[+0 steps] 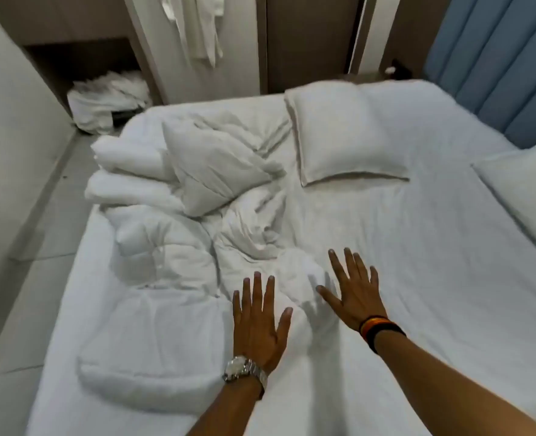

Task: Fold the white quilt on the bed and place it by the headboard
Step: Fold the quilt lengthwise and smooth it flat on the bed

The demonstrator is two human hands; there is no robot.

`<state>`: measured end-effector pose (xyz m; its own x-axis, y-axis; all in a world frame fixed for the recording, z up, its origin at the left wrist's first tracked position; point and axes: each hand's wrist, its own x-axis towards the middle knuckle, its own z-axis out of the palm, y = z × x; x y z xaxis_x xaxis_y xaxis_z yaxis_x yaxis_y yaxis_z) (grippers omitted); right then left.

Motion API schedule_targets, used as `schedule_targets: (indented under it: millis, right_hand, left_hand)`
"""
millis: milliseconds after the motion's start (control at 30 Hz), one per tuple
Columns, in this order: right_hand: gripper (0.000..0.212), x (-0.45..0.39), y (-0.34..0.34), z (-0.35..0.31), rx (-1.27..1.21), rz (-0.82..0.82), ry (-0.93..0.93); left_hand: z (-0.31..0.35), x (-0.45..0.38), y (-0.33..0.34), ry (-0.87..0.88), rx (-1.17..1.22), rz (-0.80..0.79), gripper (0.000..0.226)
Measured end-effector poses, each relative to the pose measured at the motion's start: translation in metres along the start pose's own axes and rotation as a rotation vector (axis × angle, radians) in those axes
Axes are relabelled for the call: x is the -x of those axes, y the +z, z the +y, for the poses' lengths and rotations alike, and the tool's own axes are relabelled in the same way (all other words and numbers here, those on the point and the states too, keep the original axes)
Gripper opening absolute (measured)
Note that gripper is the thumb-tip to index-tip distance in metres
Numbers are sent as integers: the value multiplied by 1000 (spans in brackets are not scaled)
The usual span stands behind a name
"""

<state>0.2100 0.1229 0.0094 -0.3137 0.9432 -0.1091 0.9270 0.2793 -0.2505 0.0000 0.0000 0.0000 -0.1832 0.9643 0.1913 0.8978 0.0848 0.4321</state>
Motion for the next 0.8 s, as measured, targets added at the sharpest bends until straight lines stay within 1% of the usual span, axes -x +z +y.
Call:
schedule_targets:
  millis: [33, 167, 333, 467, 600, 667, 800]
  right_hand:
    - [91, -8, 17, 11, -27, -62, 10]
    - [96, -50, 82, 39, -137, -137, -41]
    - [95, -99, 133, 32, -337, -182, -167]
    - [86, -95, 144, 19, -496, -120, -128]
    - [67, -78, 133, 11, -636, -96, -122]
    - [57, -64, 120, 10, -663, -28, -141]
    - [44, -29, 89, 14, -586, 166, -180]
  left_hand:
    - [2, -2, 19, -23, -22, -20, 71]
    - [-11, -13, 80, -117, -159, -13, 72]
    - [-45, -23, 123, -130, -289, -22, 73]
    - [-51, -23, 130, -158, -312, -54, 70]
    - [-40, -18, 121, -186, -274, -78, 67]
    - [-31, -14, 112, -191, -216, -81, 67]
    - [-14, 2, 91, -176, -121, -93, 69]
